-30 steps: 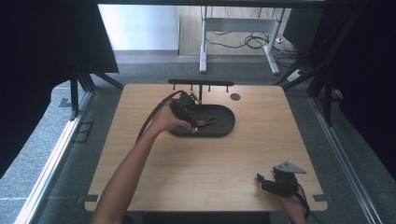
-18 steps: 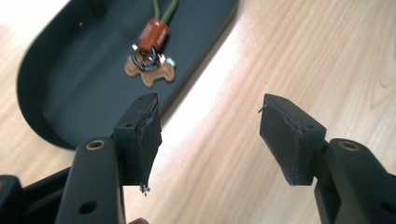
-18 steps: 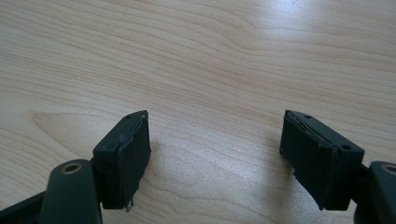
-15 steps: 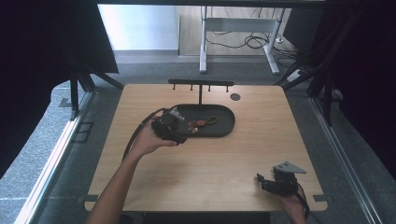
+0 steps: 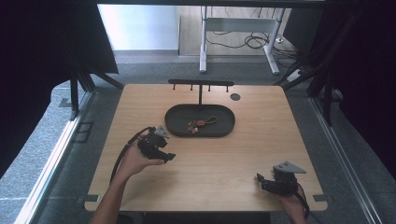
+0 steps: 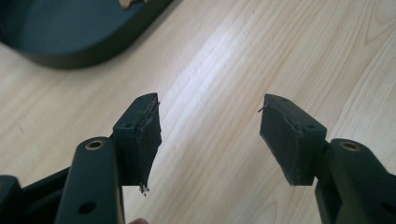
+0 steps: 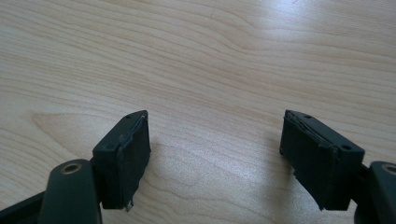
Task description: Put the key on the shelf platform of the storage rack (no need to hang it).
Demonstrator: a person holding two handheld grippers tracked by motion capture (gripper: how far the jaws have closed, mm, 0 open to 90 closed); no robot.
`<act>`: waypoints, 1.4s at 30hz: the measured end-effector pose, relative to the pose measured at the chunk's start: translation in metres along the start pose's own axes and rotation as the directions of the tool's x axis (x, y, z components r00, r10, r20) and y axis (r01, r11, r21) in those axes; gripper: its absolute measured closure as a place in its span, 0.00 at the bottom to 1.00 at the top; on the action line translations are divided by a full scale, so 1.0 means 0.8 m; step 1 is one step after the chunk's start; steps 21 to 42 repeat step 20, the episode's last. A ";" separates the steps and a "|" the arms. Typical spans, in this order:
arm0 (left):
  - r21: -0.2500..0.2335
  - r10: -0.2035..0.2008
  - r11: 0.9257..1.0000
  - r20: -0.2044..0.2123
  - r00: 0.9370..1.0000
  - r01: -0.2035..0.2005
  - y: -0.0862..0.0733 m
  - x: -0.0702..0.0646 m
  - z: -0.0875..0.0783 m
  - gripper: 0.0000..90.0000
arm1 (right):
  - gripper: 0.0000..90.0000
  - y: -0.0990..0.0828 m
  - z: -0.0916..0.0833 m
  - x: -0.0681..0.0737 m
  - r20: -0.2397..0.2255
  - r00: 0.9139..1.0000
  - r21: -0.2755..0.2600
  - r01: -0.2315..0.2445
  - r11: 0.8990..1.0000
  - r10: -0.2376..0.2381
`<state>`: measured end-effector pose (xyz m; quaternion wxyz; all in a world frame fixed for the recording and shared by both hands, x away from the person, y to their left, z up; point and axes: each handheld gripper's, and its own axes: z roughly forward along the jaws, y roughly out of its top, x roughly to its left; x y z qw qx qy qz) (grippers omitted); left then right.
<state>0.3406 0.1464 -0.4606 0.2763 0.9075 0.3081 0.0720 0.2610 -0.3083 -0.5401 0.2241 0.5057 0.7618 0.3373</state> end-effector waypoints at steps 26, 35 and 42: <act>-0.004 -0.072 0.997 0.030 0.997 0.072 -0.048 0.002 0.009 0.42 | 0.28 0.003 -0.002 0.004 0.006 1.000 -0.038 0.018 0.999 -0.017; -0.004 -0.072 0.997 0.030 0.997 0.072 -0.048 0.002 0.009 0.42 | 0.28 0.003 -0.002 0.004 0.006 1.000 -0.038 0.018 0.999 -0.017; -0.004 -0.072 0.997 0.030 0.997 0.072 -0.048 0.002 0.009 0.42 | 0.28 0.003 -0.002 0.004 0.006 1.000 -0.038 0.018 0.999 -0.017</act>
